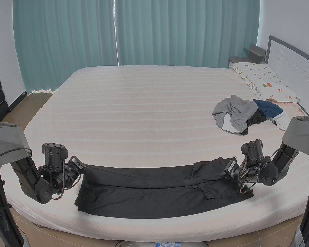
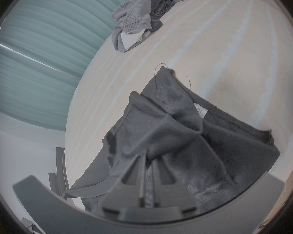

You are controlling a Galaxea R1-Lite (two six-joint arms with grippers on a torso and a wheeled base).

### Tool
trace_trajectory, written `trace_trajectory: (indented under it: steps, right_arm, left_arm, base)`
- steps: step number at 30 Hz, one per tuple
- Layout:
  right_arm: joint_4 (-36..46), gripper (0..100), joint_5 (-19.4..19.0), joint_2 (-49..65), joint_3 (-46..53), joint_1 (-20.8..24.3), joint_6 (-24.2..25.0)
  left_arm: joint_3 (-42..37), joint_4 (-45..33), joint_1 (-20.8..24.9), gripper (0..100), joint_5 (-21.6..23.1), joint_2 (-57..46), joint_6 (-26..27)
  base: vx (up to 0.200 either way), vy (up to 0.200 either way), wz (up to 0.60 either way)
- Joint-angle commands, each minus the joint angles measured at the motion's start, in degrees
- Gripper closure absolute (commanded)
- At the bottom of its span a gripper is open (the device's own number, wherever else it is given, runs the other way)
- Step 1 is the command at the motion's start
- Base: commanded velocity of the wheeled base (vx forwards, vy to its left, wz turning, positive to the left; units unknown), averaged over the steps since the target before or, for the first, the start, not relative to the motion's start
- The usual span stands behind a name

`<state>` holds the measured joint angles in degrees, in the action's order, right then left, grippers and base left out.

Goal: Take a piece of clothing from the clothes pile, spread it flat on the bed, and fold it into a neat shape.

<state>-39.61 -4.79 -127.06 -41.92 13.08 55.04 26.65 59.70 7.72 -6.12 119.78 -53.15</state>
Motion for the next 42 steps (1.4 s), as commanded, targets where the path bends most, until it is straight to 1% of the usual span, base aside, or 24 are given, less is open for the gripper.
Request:
trace_trajectory:
  steps: [1, 4, 7, 11, 12, 13, 14, 16, 18, 19, 21, 22, 24, 25, 27, 28, 29, 30, 31, 35, 39, 42]
  right_arm:
    - [0.06, 100, -0.13, 0.15, -0.09, -0.69, -0.02]
    - [0.06, 100, -0.13, 0.59, -0.09, -0.69, 0.07]
    - [-0.38, 100, -0.22, 1.29, -0.26, -0.78, 0.07]
    - [-0.91, 100, -0.66, 1.73, -2.29, -1.13, 0.42]
    - [-1.00, 100, -0.13, 1.20, -5.36, -1.13, 1.39]
    - [-1.09, 100, -0.04, 1.12, -5.98, -1.13, 1.82]
    - [-2.05, 100, 0.66, 1.29, -7.47, -1.13, 3.49]
    - [-5.66, 100, 1.63, 1.64, -8.00, -1.22, 5.52]
    - [-12.95, 100, 2.33, 1.47, -7.03, -1.83, 6.66]
    - [-17.43, 100, 2.42, 1.12, -6.06, -1.92, 6.40]
    - [-23.50, 100, 2.33, 0.50, -2.37, -1.92, 5.69]
    - [-24.90, 100, 1.98, 0.06, -0.97, -1.92, 4.99]
    - [-25.08, 100, 1.89, -0.03, -0.53, -1.92, 4.55]
    - [-24.55, 100, 1.80, -0.82, 1.14, -1.83, 2.18]
    - [-23.94, 100, 1.80, -0.99, 2.20, -1.83, 0.77]
    - [-23.85, 100, 1.80, -0.99, 2.37, -1.83, 0.68]
    - [-23.41, 100, 1.71, -1.08, 4.39, -1.74, -0.99]
    - [-23.41, 100, 1.71, -1.08, 4.39, -1.74, -0.99]
    - [-23.32, 100, 1.28, -1.26, 6.33, -1.57, -3.01]
    - [-23.32, 100, 0.22, -1.52, 9.58, -1.39, -7.05]
    - [-23.41, 100, 0.22, -2.58, 10.90, -1.13, -9.16]
    - [-23.50, 100, 0.31, -3.19, 11.07, -1.13, -10.30]
  left_arm:
    - [0.07, 0.07, -0.07, 100, -0.03, 0.01, -0.02]
    - [0.25, 0.07, -0.07, 100, -0.03, -0.08, -0.11]
    - [0.86, 0.07, -0.07, 100, -0.03, -0.08, -1.60]
    - [2.09, 0.16, -0.16, 100, 0.14, 0.45, -2.22]
    - [3.85, 0.16, -0.25, 100, -0.12, 0.63, -2.75]
    - [4.20, 0.16, -0.33, 100, -0.21, 0.63, -3.01]
    - [5.34, 0.51, -0.77, 100, -0.74, 0.19, -4.68]
    - [5.96, 2.53, -1.30, 100, -2.23, -0.17, -7.41]
    - [5.43, 6.22, -1.65, 100, -2.93, 0.36, -8.46]
    - [4.90, 8.24, -1.74, 100, -2.93, 0.45, -8.46]
    - [3.76, 11.49, -1.74, 100, -2.58, 1.06, -8.46]
    - [3.06, 12.55, -1.74, 100, -2.49, 1.59, -8.28]
    - [2.71, 13.08, -1.74, 100, -2.41, 1.86, -8.28]
    - [1.39, 13.87, -1.65, 100, -2.05, 3.26, -6.44]
    - [0.42, 13.96, -1.56, 100, -2.14, 4.58, -4.33]
    - [0.33, 13.96, -1.56, 100, -2.14, 4.67, -4.24]
    - [-0.90, 14.22, -1.65, 100, -2.14, 5.81, -1.60]
    - [-0.90, 14.22, -1.65, 100, -2.14, 5.81, -1.60]
    - [-2.74, 14.83, -1.74, 100, -2.14, 6.16, 0.07]
    - [-6.61, 16.59, -1.65, 100, -1.09, 6.07, 3.23]
    - [-9.16, 16.94, -1.65, 100, 0.32, 6.25, 8.06]
    - [-9.51, 16.86, -1.39, 100, 0.32, 7.04, 8.59]
  base:
    - [0.000, 0.000, 0.00]
    - [0.000, 0.000, 0.00]
    - [0.000, 0.000, 0.00]
    - [0.000, 0.000, 0.00]
    - [0.000, 0.000, 0.00]
    - [0.000, 0.000, 0.00]
    - [0.000, 0.000, 0.00]
    - [0.000, 0.000, 0.00]
    - [0.000, 0.000, 0.00]
    - [0.000, 0.000, 0.00]
    - [0.000, 0.000, 0.00]
    - [0.000, 0.000, 0.00]
    - [0.000, 0.000, 0.00]
    - [0.000, 0.000, 0.00]
    - [0.000, 0.000, 0.00]
    - [0.000, 0.000, 0.00]
    - [0.000, 0.000, 0.00]
    - [0.000, 0.000, 0.00]
    - [0.000, 0.000, 0.00]
    - [0.000, 0.000, 0.00]
    - [0.000, 0.000, 0.00]
    - [0.000, 0.000, 0.00]
